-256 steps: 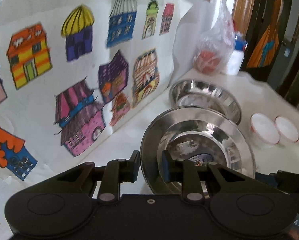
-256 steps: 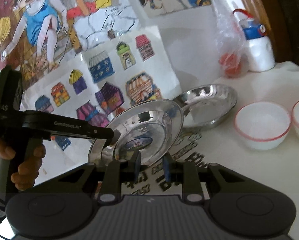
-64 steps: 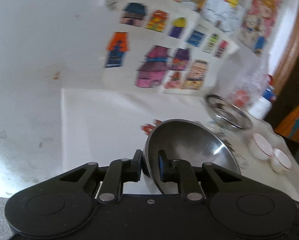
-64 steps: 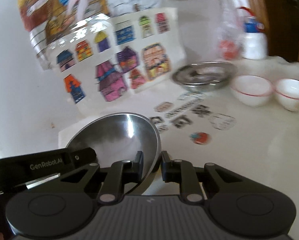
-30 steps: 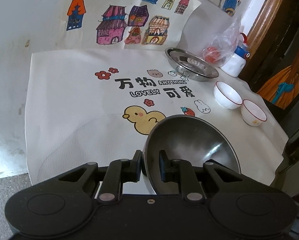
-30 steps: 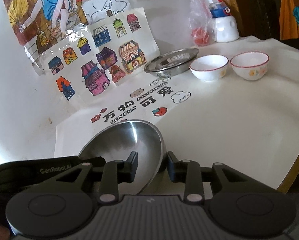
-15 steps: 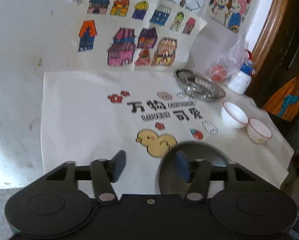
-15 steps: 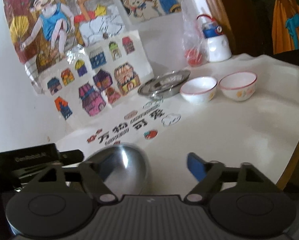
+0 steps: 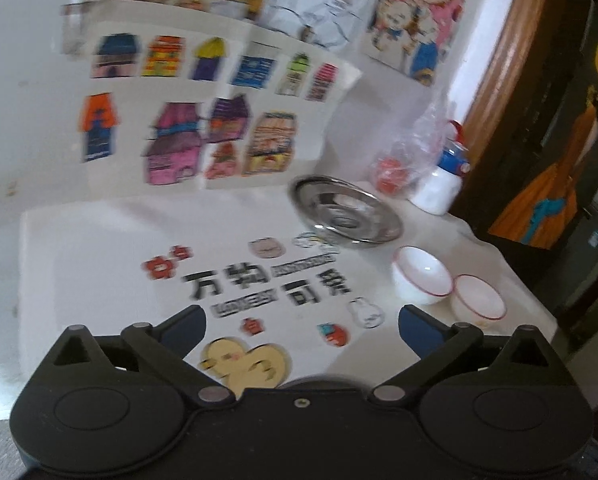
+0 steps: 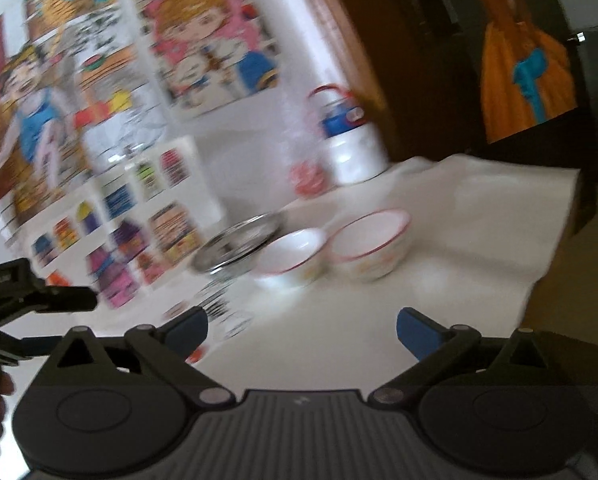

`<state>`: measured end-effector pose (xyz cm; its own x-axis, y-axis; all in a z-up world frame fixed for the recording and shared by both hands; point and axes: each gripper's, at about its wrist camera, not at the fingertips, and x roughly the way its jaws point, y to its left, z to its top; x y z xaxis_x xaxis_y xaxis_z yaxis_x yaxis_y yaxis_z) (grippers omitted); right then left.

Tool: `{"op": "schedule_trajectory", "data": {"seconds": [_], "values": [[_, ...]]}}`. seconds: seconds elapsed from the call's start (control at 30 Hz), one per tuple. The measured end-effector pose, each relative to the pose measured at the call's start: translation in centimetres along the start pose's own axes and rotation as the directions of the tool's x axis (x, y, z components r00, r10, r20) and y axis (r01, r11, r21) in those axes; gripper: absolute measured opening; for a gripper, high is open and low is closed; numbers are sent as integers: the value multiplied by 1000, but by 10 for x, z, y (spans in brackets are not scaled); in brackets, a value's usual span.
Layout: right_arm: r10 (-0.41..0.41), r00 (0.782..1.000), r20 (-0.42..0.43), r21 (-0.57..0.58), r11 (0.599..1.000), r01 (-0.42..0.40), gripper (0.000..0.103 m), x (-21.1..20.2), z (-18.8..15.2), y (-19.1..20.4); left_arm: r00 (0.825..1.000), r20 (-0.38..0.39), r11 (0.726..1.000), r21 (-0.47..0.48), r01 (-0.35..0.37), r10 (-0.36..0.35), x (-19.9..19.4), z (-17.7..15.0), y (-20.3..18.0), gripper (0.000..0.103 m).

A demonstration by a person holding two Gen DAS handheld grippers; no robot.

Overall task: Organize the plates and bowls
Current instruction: 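Move both tools to the rim of a white red-rimmed bowl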

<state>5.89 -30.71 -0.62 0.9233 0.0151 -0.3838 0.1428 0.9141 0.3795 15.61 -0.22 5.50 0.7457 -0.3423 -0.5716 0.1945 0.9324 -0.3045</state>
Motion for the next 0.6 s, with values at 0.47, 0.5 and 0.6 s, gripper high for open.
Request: {"op": "schedule_trajectory", "data": {"seconds": [0.47, 0.5, 0.6], "values": [[63, 997, -53, -244, 967, -74, 103, 91, 94, -35, 970, -243, 995, 84, 45, -24, 120, 40, -65, 102], [75, 993, -86, -258, 962, -95, 103, 104, 101, -35, 966, -258, 995, 91, 44, -19, 127, 41, -68, 102], [107, 978, -179, -284, 946, -156, 103, 140, 117, -36, 954, -301, 993, 112, 45, -10, 149, 39, -77, 102]]}}
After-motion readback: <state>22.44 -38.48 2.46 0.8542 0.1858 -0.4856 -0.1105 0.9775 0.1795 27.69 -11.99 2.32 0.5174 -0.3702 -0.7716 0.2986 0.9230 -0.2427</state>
